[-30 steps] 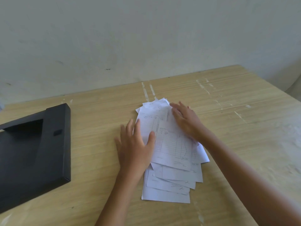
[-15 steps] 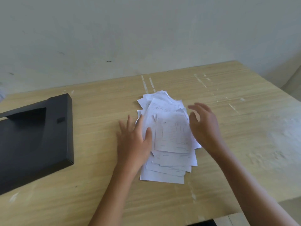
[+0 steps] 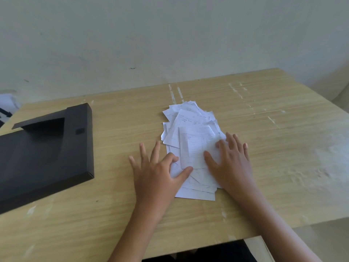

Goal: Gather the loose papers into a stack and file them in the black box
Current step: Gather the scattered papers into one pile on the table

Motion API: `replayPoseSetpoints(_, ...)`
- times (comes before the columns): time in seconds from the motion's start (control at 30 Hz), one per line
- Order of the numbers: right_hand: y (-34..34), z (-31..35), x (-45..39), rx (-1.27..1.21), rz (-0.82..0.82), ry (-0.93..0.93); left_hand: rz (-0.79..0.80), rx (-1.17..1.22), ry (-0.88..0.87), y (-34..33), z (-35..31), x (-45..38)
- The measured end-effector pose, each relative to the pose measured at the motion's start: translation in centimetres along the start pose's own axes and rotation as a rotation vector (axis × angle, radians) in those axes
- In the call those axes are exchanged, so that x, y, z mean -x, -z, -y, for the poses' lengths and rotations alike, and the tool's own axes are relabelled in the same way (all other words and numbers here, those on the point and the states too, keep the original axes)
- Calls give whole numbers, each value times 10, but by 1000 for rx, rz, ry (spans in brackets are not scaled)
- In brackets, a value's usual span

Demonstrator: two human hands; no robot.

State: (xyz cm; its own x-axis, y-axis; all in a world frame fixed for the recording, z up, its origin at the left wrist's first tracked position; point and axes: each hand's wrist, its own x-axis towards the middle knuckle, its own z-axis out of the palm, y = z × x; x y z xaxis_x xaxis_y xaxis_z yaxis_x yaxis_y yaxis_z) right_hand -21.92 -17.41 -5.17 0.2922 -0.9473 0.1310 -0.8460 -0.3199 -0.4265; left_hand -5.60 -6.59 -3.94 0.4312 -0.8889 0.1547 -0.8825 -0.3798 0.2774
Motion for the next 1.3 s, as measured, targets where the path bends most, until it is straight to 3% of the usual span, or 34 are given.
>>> replayPoseSetpoints(0.17,3,0,12,51,-109,29,-104,0,-60,-3,-5,0)
replayPoseSetpoints(0.3,3,3,19,34,-144,-99,-307,237,-26,-3,-3,-21)
replayPoseSetpoints(0.47,-5,16,12,47,-74,-91,160,-10,96,-12,-25,-39)
replayPoseSetpoints(0.53,-4,18,6,-36,-63,-89,140,6,69,-15,-34,-33)
replayPoseSetpoints(0.67,1,5,-10,-74,-57,-90,-113,140,204,-3,-26,-50)
replayPoseSetpoints(0.77,-3,5,-20,66,21,-75,6,76,305,0,-25,-77)
replayPoseSetpoints(0.9,-8,21,-26,194,76,-113,131,-48,262,-12,-50,-89)
replayPoseSetpoints(1.3,-13,18,-28,200,89,-121,193,203,320,-2,-49,-124)
